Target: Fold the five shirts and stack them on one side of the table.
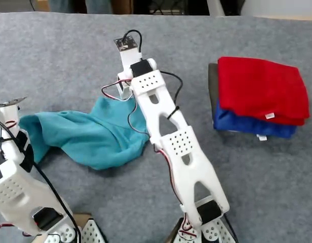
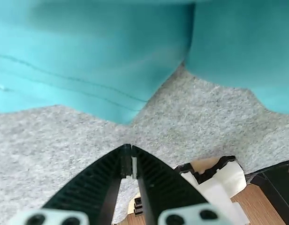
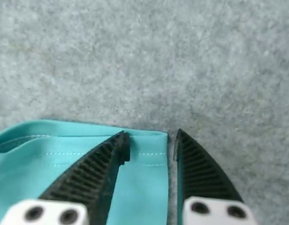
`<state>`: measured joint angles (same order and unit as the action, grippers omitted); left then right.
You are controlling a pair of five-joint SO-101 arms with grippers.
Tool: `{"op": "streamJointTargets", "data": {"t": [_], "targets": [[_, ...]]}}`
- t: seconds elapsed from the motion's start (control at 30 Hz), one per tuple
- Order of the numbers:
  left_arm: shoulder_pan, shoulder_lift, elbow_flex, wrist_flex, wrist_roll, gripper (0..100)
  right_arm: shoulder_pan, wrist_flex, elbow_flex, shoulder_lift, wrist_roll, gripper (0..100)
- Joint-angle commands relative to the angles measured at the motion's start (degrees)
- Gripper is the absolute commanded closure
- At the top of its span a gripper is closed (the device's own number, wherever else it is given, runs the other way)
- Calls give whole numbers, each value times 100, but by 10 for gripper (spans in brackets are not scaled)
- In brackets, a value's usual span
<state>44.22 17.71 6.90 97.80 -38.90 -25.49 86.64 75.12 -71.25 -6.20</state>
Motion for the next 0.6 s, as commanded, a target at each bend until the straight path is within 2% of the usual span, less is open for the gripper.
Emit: {"op": "streamJointTargets", "data": {"t": [0.0,0.17,0.33,0.57], "targets": [[-4,-26,-189,53,-44,971,123,281,444,-31,35,825],[4,-26,-189,70,-44,971,123,686,681,-57,70,825],[-4,-26,-189,70,-44,971,97,1020,857,-84,580,825],[-4,-26,-189,53,-35,971,88,721,840,-92,598,825]]}}
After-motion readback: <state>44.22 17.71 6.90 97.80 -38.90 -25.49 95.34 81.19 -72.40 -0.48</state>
